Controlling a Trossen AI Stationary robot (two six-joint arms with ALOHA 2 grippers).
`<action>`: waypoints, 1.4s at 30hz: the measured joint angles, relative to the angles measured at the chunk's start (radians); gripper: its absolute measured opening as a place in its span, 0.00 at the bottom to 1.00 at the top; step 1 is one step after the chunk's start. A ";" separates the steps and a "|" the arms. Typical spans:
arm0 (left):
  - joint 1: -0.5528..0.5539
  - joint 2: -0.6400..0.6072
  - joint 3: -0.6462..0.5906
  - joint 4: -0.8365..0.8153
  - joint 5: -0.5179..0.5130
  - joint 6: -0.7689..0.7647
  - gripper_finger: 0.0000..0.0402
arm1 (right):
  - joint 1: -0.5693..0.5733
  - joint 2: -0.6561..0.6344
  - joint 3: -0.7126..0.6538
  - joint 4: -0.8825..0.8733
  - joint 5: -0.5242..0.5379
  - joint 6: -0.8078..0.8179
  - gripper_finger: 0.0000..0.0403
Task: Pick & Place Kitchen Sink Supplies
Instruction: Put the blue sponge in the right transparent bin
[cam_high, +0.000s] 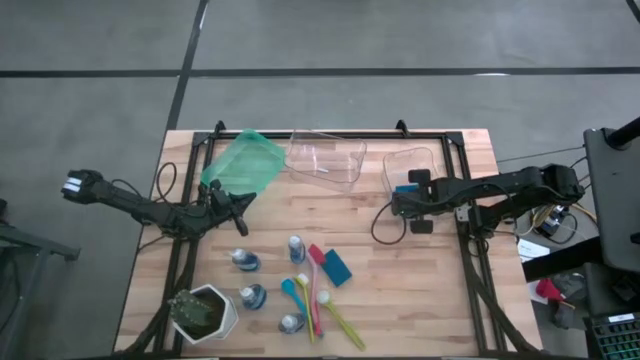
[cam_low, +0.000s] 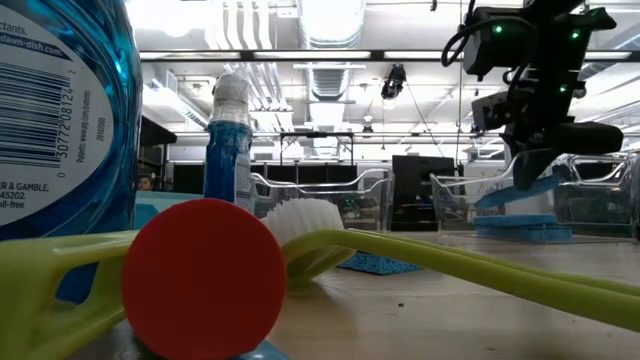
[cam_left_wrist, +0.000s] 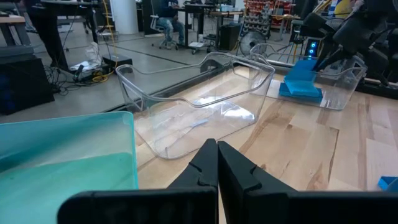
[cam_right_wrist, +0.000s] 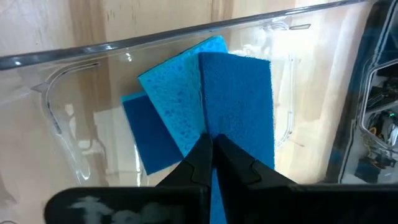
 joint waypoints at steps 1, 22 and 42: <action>0.000 0.000 0.000 0.000 0.000 0.000 0.00 | 0.000 0.000 0.000 0.000 0.001 0.001 0.02; 0.000 0.000 0.000 0.000 0.000 0.000 0.00 | -0.001 -0.005 0.042 -0.042 0.030 0.055 0.31; 0.000 0.000 0.000 0.000 0.000 0.000 0.00 | 0.246 -0.001 0.264 -0.039 -0.031 0.151 0.29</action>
